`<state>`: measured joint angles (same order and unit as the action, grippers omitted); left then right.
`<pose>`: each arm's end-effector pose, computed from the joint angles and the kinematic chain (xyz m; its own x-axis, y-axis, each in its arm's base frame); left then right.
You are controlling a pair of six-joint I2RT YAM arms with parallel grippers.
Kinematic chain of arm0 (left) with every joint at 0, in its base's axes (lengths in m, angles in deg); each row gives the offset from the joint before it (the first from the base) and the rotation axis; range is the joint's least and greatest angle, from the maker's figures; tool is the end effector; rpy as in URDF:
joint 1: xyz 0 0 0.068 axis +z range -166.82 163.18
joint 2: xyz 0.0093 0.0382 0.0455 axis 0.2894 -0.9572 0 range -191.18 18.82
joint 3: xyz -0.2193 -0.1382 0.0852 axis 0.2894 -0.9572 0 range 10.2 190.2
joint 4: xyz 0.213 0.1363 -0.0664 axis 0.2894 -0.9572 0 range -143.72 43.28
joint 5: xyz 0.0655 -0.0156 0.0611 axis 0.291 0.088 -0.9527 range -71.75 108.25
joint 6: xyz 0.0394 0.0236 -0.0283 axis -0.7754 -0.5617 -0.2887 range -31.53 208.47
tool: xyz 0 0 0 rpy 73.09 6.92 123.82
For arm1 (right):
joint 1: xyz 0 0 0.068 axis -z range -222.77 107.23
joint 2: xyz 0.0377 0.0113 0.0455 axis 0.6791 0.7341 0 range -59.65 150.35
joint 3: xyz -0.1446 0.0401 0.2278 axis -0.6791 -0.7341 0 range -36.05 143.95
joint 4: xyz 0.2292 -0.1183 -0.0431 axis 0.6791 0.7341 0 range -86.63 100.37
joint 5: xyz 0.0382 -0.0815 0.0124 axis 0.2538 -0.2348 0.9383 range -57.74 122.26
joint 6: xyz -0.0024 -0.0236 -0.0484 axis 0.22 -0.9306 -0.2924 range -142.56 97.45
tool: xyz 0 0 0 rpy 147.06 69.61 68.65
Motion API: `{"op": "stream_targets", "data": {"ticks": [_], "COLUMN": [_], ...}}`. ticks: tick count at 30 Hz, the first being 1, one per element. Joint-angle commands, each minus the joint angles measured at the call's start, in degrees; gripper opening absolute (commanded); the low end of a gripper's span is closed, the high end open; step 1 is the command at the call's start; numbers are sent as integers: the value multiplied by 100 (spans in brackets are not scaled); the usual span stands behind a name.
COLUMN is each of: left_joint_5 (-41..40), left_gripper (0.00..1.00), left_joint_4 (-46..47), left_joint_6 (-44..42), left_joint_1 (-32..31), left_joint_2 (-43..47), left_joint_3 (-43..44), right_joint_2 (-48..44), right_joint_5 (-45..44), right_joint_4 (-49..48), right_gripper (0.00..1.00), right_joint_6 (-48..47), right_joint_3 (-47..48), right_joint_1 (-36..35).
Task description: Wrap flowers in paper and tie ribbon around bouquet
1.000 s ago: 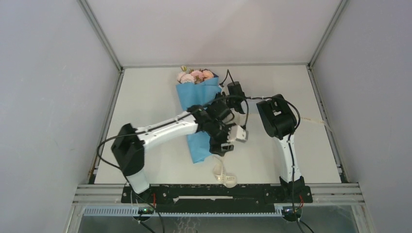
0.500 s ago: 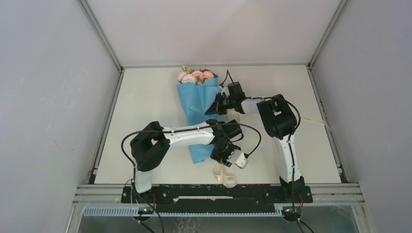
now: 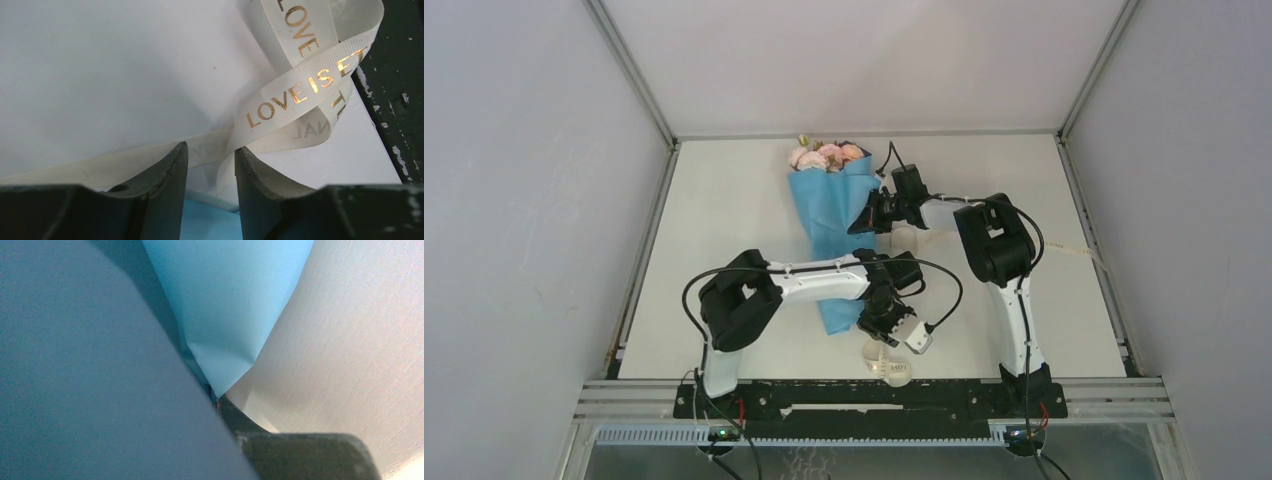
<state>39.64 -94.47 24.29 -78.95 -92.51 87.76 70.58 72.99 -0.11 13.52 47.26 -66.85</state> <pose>0.1610 -0.3321 0.1671 0.5623 0.7298 -0.3889 0.7856 -0.6182 -0.0243 0.4241 0.2151 0.1077 -0.9441 0.0668 -0.3227 -0.2299 0.5681 0.7902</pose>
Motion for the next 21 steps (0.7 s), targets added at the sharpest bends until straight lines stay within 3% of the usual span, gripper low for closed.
{"op": "stream_targets", "data": {"ticks": [1,3,5,6,10,13,16,21], "left_joint_5": [335,415,423,384,295,578,310,-232], "left_gripper": [39,29,3,0,0,0,0,0], "left_joint_4": [-170,-164,-80,-15,-317,-728,-1364,-1794], "left_joint_6": [-196,-178,-49,131,919,986,1126,1032], "left_joint_1": [7,28,49,64,229,485,634,1613], "left_joint_2": [-67,-88,-61,-16,504,1293,1623,2114], "left_joint_3": [-47,-56,-90,-127,-190,-637,-978,-2014], "right_joint_2": [19,20,-4,-28,-154,-237,-285,-345], "right_joint_5": [-240,-247,-229,-171,-13,38,73,68], "right_joint_4": [87,136,164,168,200,290,592,931], "right_gripper": [0,0,0,0,0,0,0,0], "right_joint_6": [-253,-254,-235,-202,25,204,212,116], "right_joint_3": [258,282,281,281,296,327,452,623], "right_joint_1": [38,39,42,42,139,266,352,461]}}
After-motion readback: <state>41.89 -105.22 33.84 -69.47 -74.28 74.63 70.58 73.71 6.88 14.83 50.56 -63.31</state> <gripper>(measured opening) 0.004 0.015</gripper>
